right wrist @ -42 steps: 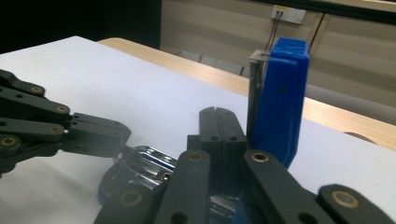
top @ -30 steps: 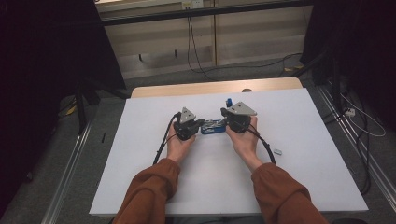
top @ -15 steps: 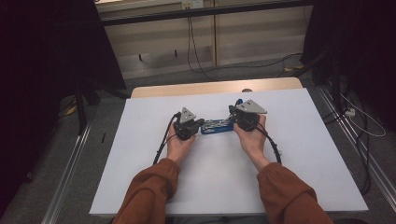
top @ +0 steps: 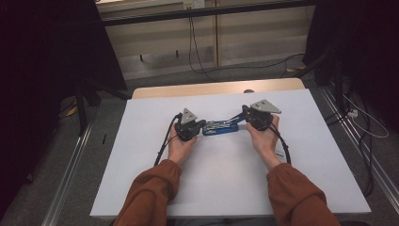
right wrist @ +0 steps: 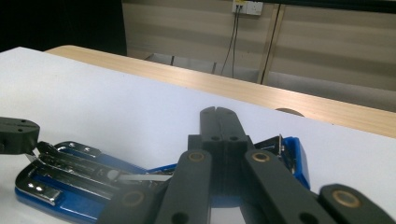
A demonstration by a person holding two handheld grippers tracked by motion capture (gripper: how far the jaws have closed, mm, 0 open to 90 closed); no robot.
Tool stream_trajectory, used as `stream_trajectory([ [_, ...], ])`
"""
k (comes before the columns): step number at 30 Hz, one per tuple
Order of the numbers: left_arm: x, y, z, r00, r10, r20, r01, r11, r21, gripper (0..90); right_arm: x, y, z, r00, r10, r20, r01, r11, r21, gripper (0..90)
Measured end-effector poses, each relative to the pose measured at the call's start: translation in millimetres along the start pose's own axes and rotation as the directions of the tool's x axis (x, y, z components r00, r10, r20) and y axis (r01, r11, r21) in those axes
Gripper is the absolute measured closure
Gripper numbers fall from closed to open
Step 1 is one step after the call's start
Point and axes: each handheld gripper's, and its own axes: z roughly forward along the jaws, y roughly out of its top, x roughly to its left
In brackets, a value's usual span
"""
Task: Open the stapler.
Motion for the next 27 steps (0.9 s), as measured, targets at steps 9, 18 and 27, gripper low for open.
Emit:
stream_trajectory([
  [9, 0.4, -0.1, -0.2, 1.0, 0.001, -0.003, -0.001, 1.0, 0.0, 90.0, -9.1, -7.6, 0.8, 0.9998, 0.019, 0.01, -0.02, 1.0, 0.018, 90.0],
  [18, -1.3, 0.0, -0.1, 0.9999, -0.006, -0.01, 0.006, 1.0, -0.001, 90.0, -11.6, -10.5, 2.7, 0.9999, 0.007, 0.011, -0.008, 0.999, 0.041, 90.0],
  [27, -2.7, 0.7, -0.1, 0.9997, -0.005, -0.022, 0.005, 1.0, 0.004, 90.0, -15.5, -16.1, 5.1, 0.9995, 0.031, 0.006, -0.031, 0.998, 0.059, 90.0],
])
